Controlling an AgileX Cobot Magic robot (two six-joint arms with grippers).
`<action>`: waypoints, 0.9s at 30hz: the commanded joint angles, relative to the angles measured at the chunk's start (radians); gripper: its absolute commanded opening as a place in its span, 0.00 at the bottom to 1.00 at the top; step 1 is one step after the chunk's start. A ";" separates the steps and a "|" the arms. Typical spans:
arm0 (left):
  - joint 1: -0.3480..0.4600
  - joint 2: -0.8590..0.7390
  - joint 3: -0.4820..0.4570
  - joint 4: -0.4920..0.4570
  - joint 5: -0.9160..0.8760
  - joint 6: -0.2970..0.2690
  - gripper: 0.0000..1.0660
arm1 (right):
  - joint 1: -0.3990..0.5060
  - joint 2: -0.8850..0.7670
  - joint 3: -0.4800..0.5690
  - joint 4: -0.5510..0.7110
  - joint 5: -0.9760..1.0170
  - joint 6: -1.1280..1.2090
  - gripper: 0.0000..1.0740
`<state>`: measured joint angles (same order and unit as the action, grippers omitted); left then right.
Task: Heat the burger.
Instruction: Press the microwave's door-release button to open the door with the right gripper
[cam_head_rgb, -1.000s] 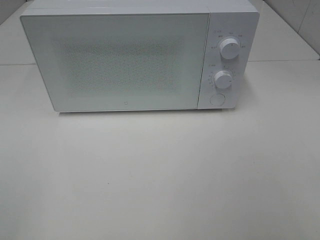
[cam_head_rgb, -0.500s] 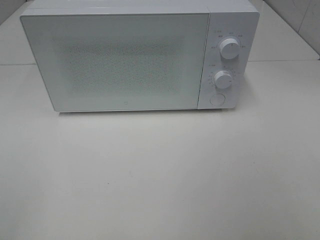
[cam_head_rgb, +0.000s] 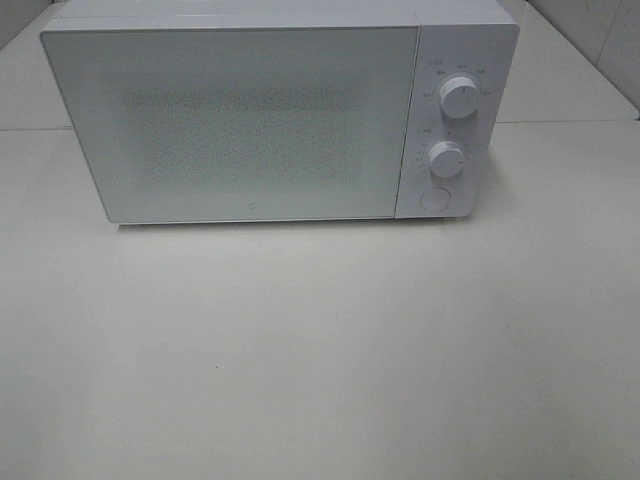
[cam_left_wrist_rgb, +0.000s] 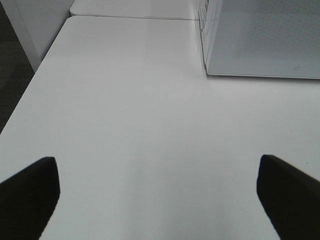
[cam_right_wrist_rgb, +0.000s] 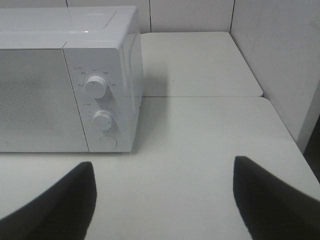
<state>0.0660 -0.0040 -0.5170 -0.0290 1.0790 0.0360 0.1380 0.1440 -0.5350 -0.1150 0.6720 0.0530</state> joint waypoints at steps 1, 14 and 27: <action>0.002 -0.013 0.002 -0.003 -0.009 0.001 0.94 | -0.005 0.070 0.005 -0.007 -0.127 -0.006 0.70; 0.002 -0.013 0.002 -0.003 -0.009 0.001 0.94 | -0.005 0.324 0.143 -0.006 -0.564 0.103 0.70; 0.002 -0.013 0.002 -0.003 -0.009 0.001 0.94 | -0.005 0.679 0.181 -0.006 -0.977 0.505 0.44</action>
<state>0.0660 -0.0040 -0.5170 -0.0290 1.0790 0.0360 0.1380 0.8140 -0.3570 -0.1160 -0.2710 0.5190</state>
